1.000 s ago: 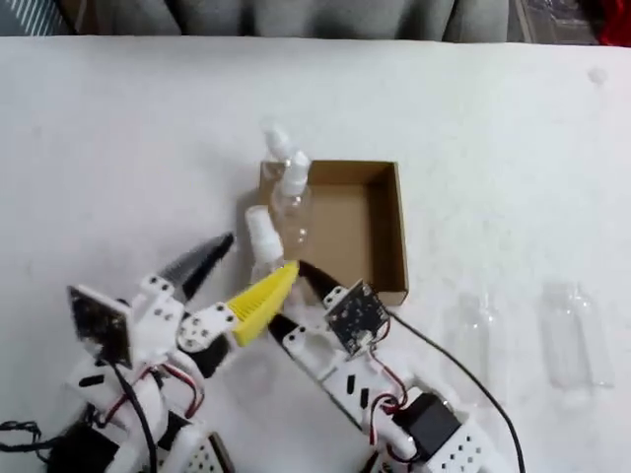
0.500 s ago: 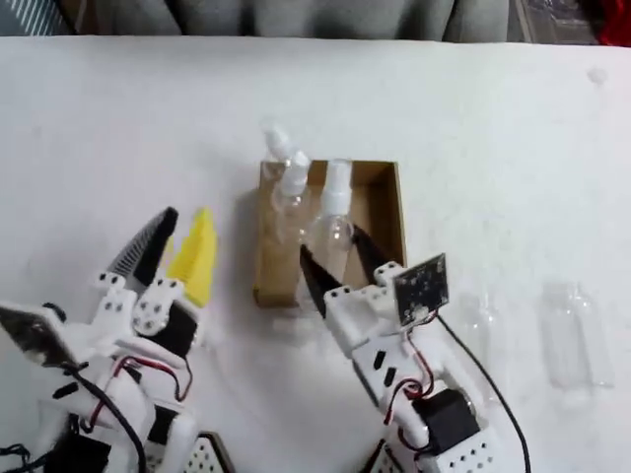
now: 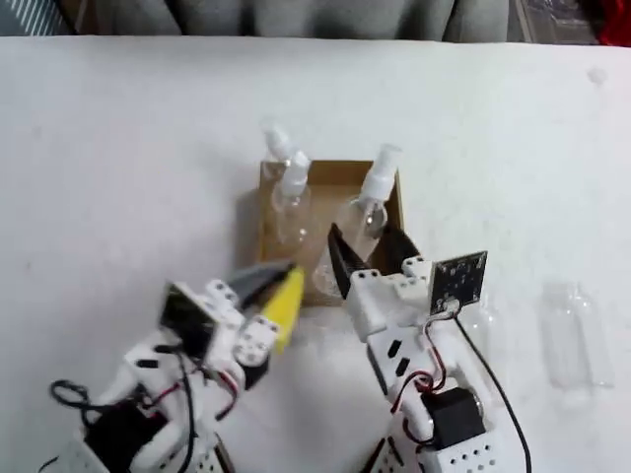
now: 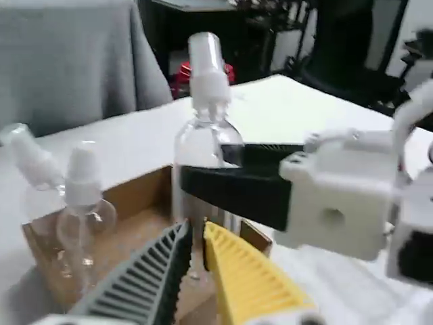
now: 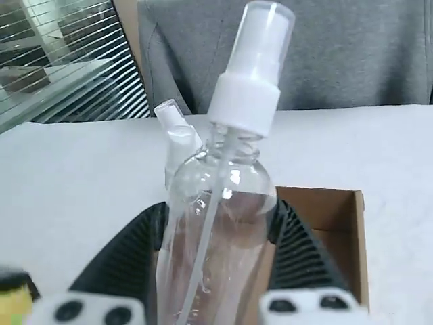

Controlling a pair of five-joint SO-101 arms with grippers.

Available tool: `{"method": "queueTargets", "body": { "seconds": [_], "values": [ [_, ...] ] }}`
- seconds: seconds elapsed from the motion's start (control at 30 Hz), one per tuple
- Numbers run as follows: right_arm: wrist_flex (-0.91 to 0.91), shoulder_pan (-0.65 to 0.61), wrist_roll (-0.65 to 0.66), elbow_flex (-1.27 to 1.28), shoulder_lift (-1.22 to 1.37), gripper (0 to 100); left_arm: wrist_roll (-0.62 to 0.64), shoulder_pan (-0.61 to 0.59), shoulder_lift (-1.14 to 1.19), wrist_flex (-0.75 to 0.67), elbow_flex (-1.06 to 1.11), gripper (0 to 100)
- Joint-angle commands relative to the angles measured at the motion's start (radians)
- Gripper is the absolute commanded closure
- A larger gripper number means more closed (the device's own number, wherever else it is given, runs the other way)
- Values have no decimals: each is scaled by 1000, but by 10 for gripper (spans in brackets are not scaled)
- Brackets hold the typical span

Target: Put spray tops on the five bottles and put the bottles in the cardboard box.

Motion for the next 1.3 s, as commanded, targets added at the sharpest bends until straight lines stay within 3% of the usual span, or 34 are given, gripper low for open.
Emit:
{"method": "queueTargets", "body": {
  "seconds": [0.0,0.13,0.27,0.4,0.6,0.97,1.27],
  "values": [
    [-42,-2,-114,-74,-12,982,-17,120,2,-37,26,973],
    [-74,-2,-252,-72,-12,982,-17,170,2,-46,51,973],
    [-64,-70,-262,-72,-12,982,-15,165,41,-95,64,973],
    [-16,-151,-256,-74,-12,982,-15,165,259,-160,31,973],
    [-13,-110,-204,-75,-12,982,-25,165,544,-166,-91,973],
    [200,-110,-41,-186,-12,982,-63,114,518,-130,-89,973],
    [223,-111,-29,-193,-13,982,-68,84,519,-132,-81,973]
  ]
}}
